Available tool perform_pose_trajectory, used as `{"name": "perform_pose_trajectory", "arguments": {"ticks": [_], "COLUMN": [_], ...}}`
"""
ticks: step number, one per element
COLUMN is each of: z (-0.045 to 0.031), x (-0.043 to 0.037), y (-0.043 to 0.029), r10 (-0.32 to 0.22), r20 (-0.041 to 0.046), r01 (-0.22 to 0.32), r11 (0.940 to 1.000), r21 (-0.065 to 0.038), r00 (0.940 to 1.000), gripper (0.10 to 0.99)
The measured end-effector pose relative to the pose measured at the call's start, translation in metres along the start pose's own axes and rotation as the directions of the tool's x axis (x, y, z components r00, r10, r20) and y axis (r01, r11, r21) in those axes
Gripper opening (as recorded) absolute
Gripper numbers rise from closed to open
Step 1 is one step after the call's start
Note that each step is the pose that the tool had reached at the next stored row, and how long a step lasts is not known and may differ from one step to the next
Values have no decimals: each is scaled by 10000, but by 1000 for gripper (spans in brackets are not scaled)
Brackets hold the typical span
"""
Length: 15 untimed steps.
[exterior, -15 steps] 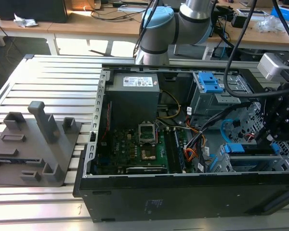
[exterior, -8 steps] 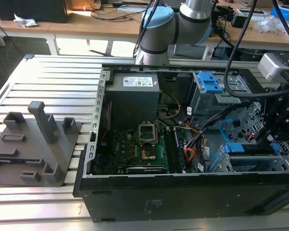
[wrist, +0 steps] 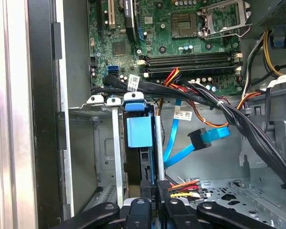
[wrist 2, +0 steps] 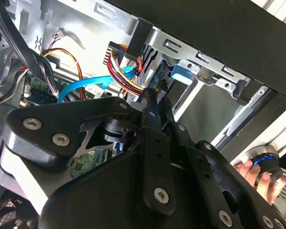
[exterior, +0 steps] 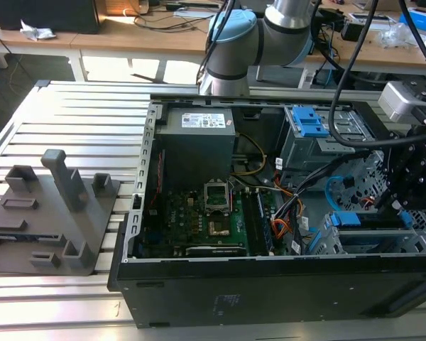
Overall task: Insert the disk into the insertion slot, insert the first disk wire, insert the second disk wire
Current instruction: 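Insert the first disk wire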
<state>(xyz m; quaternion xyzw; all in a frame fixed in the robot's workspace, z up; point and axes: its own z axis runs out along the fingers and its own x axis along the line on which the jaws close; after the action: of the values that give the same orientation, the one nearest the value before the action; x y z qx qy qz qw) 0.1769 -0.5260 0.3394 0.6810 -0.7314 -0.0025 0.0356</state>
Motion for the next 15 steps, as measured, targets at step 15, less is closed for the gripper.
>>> {"name": "perform_pose_trajectory", "arguments": {"ticks": [15], "z": [64], "x": [-3], "y": [-4], "r10": [-3], "r20": [1], "r01": [3], "r11": [10000], "r21": [0], "r00": [10000], "gripper": [173]}}
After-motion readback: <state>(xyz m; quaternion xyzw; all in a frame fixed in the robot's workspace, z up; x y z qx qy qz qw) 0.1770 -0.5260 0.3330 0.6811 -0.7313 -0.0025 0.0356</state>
